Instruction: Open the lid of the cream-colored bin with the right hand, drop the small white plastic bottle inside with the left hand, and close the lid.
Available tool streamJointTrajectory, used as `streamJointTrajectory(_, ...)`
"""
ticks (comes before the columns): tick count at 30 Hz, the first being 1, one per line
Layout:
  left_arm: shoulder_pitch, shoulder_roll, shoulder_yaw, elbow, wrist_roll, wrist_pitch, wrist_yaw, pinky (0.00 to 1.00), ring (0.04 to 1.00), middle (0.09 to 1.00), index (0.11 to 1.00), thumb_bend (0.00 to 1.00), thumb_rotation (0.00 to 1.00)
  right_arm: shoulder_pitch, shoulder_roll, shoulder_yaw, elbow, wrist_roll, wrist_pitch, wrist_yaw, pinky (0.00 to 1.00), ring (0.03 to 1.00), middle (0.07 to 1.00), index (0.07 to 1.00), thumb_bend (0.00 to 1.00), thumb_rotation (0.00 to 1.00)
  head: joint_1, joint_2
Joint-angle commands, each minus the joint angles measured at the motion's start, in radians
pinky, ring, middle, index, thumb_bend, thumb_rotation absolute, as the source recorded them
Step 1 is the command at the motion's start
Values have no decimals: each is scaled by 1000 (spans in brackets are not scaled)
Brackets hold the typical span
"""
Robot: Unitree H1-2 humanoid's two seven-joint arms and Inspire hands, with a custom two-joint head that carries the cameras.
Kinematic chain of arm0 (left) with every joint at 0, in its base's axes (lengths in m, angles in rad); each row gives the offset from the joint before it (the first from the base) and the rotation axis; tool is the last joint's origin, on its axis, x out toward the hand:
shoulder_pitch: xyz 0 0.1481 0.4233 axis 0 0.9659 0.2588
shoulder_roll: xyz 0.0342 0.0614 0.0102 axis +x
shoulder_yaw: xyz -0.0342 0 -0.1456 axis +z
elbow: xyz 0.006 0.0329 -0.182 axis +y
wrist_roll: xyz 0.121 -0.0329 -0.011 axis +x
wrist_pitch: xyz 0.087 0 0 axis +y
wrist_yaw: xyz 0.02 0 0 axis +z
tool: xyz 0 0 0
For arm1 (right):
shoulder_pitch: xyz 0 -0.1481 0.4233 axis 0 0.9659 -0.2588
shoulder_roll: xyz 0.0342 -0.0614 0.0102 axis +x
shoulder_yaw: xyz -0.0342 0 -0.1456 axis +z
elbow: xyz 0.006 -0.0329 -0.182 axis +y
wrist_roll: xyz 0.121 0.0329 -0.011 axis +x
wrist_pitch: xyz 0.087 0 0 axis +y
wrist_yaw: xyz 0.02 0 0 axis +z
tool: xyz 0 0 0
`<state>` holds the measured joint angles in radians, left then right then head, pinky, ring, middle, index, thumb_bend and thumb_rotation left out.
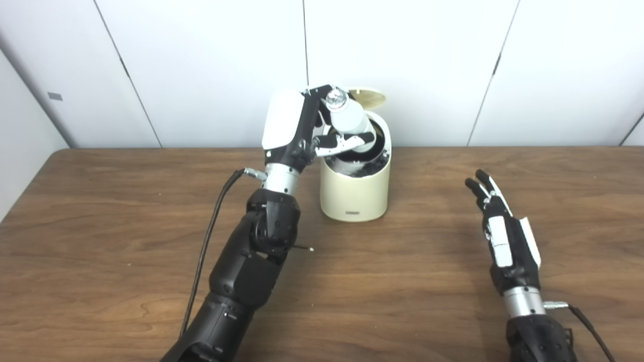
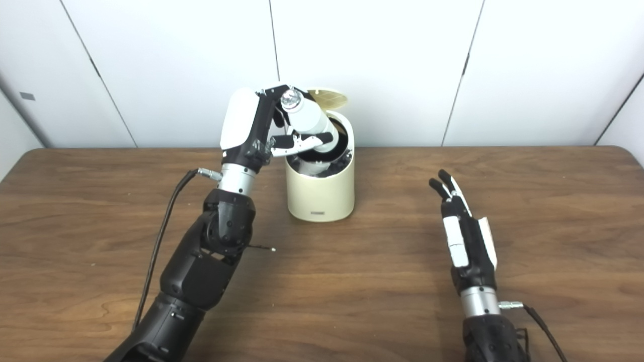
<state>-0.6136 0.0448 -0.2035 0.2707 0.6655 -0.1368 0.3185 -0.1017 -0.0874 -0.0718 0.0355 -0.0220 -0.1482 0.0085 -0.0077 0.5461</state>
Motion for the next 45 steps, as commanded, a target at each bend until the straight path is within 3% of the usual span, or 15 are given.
streamJointTrajectory(1, -52, 7, -1, -24, 11, -19, 22, 311, 367, 477, 530, 497, 0, 29, 17, 10, 12, 18, -1, 4, 1000, 969, 904, 931, 676, 977, 1, 2)
streamJointTrajectory(17, -40, 23, -7, -23, 48, 7, 17, 389, 393, 484, 528, 499, 0, 31, 6, 12, 17, 32, -8, 9, 1000, 972, 902, 934, 643, 969, 12, 12)
streamJointTrajectory(24, -41, 21, -20, -45, 97, 83, 10, 415, 420, 484, 521, 503, 0, 29, 1, 10, 20, 37, -12, 9, 1000, 972, 899, 932, 648, 962, 20, 15)
streamJointTrajectory(27, -45, 31, -43, -56, 159, 133, 6, 468, 521, 494, 498, 520, 0, 27, 0, 7, 27, 42, -16, 8, 1000, 972, 896, 936, 655, 969, 18, 17)
streamJointTrajectory(29, -45, 37, -54, -66, 173, 151, -8, 518, 575, 586, 495, 523, 50, 25, -1, 5, 33, 49, -20, 9, 1000, 968, 888, 934, 650, 967, 22, 18)
streamJointTrajectory(30, -44, 41, -59, -73, 176, 156, -16, 537, 588, 607, 565, 791, 85, 25, -1, 4, 35, 52, -19, 10, 1000, 970, 887, 934, 653, 968, 24, 17)
streamJointTrajectory(31, -43, 44, -62, -78, 176, 159, -21, 547, 596, 617, 591, 883, 104, 25, -1, 4, 35, 54, -19, 11, 1000, 970, 885, 932, 655, 968, 24, 17)
streamJointTrajectory(33, -41, 52, -67, -84, 166, 155, -37, 567, 613, 632, 613, 964, 128, 25, 0, 3, 32, 51, -11, 6, 1000, 965, 881, 930, 651, 976, 26, 19)
streamJointTrajectory(38, -37, 65, -76, -98, 161, 156, -73, 615, 658, 654, 632, 1000, 168, 22, 0, 4, 28, 46, -6, 2, 1000, 956, 878, 927, 660, 987, 24, 20)
streamJointTrajectory(45, -40, 80, -88, -106, 129, 132, -124, 587, 641, 652, 641, 1000, 245, 25, -1, 0, 30, 49, -1, 3, 1000, 961, 874, 927, 673, 976, 24, 20)
